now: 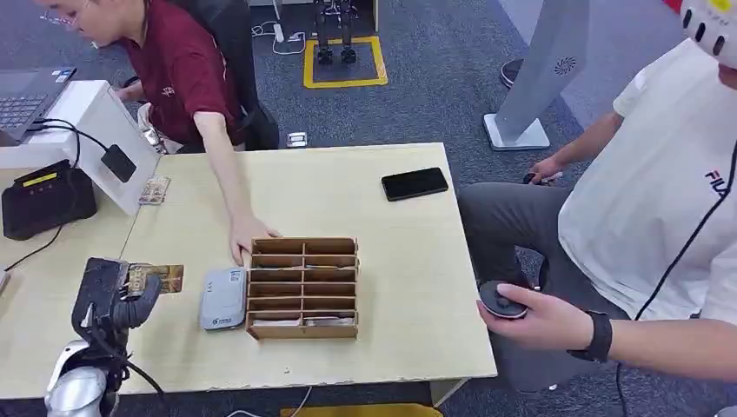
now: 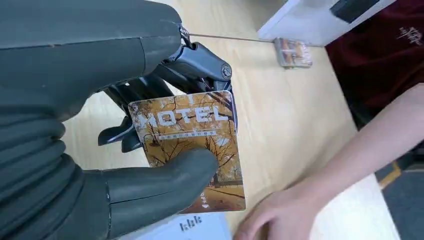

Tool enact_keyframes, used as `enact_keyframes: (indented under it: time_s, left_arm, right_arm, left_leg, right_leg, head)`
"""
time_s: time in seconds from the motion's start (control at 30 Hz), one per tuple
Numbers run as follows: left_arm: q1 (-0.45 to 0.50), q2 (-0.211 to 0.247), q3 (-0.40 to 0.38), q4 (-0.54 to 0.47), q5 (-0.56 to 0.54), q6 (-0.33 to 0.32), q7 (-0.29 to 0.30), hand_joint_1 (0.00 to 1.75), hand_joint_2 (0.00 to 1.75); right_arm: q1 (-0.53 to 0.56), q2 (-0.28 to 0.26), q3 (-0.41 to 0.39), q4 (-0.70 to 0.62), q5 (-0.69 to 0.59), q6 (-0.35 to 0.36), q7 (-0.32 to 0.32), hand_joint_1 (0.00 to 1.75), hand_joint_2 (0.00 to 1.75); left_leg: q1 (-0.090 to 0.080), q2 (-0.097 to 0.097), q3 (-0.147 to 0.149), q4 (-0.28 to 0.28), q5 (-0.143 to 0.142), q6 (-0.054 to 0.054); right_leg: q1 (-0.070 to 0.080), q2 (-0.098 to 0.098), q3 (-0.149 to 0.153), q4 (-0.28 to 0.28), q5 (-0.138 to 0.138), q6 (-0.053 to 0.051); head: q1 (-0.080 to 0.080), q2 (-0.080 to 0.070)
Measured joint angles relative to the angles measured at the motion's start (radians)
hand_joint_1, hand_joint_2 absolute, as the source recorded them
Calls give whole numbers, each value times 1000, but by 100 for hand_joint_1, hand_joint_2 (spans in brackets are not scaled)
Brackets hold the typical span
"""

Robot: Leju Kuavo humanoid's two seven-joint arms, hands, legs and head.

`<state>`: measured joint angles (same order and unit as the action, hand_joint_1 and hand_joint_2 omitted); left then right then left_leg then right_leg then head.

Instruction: Pass the card to the sensor for recognition and then transmit it.

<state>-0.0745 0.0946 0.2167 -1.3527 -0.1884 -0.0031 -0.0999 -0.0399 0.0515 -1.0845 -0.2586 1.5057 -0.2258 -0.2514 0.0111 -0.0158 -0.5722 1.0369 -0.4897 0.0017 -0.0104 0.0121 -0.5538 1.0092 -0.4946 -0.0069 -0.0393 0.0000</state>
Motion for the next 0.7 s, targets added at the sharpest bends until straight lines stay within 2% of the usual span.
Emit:
enact_keyframes:
  time_s: [0.1,0.3,0.7]
  left_arm:
    - [8,10,0,-8,16,-57,31,175,175]
    - [39,17,-5,-8,28,-102,44,175,175]
    - [56,3,-101,-8,-44,-110,71,175,175]
  right_arm:
    - [0,0,3,3,0,0,-1,0,175]
    - [0,0,9,4,0,0,-2,0,175]
    - [0,0,9,4,0,-4,-3,0,175]
  left_leg:
    - [0,0,0,0,0,0]
    - [0,0,0,0,0,0]
    - [0,0,0,0,0,0]
  right_leg:
    - [0,1,0,0,0,0]
    - [0,1,0,0,0,0]
    - [0,0,0,0,0,0]
  head:
    - [0,0]
    - [0,0]
    - [0,0]
